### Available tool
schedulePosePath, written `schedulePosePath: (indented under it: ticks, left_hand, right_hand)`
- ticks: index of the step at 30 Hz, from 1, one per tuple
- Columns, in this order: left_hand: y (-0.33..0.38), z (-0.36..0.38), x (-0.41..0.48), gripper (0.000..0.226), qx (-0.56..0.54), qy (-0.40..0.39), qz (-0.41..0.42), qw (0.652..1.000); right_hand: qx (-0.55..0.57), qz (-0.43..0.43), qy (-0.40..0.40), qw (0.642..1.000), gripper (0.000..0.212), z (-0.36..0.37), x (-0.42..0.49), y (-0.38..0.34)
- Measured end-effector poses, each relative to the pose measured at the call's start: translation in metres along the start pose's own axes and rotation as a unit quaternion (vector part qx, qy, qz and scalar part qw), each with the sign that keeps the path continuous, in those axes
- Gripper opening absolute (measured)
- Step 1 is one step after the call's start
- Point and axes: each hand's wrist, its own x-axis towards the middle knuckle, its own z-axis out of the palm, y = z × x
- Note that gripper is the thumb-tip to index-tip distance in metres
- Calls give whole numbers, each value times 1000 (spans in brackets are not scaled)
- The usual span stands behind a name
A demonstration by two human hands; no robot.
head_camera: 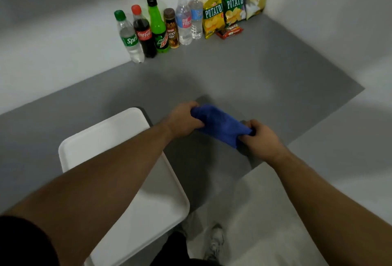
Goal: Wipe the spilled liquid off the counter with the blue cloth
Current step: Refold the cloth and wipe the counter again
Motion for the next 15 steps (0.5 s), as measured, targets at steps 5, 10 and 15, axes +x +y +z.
schedulePosePath:
  ticks: [5,10,15]
  left_hand:
    - [-6,-9,-88,27,-173,67,-13,983]
    - [-27,-6,-174,22,-224,189,-62,954]
    - [-78,9,-247,6,-277,214,-137,927]
  right_hand:
    - [183,-76,38,979,15,-2,-32,-23]
    - [313,-111,-41,942,28,28,-80,-54]
    - [232,-99,-72,965,39,79,-124,-63]
